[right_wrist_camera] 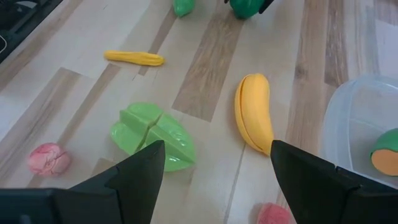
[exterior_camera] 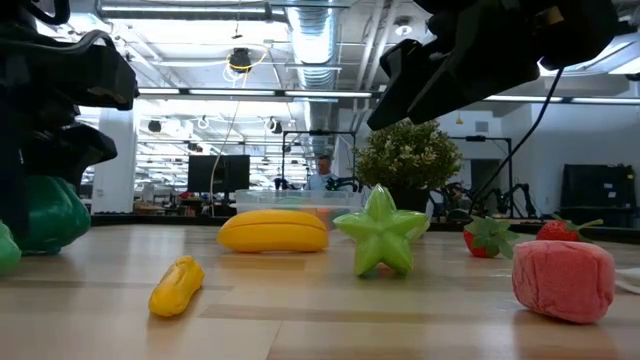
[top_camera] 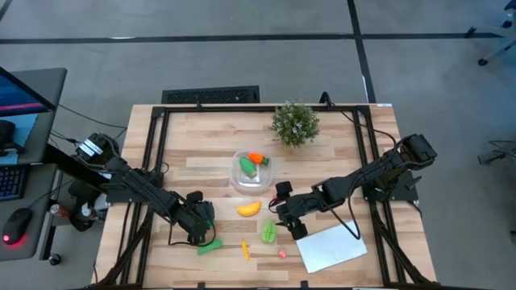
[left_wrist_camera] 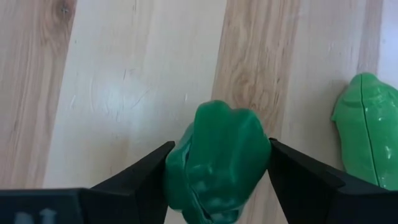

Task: Pick and placing Produce into tupperware
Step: Put the green bell pepper into the transparent container

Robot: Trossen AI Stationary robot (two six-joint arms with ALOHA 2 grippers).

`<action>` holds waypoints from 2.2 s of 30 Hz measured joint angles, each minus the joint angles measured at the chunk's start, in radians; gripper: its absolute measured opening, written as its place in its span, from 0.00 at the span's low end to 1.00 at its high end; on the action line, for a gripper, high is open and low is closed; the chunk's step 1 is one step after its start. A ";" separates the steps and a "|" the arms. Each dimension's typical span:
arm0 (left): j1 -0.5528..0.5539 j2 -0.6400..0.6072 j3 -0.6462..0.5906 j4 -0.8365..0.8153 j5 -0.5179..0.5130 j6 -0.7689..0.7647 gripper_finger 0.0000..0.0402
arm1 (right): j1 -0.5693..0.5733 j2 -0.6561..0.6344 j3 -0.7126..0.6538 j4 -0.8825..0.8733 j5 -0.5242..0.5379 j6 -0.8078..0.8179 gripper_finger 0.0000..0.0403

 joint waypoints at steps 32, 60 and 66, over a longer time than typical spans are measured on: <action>0.082 0.000 0.127 -0.017 -0.256 0.331 0.59 | -0.007 0.000 0.000 -0.002 0.000 0.002 0.71; 0.466 0.000 0.141 0.272 -0.236 0.883 0.59 | -0.007 0.000 0.000 -0.009 0.000 0.002 0.71; 0.575 0.000 0.141 0.282 -0.107 0.895 0.59 | -0.007 0.000 0.000 -0.010 0.000 0.002 0.71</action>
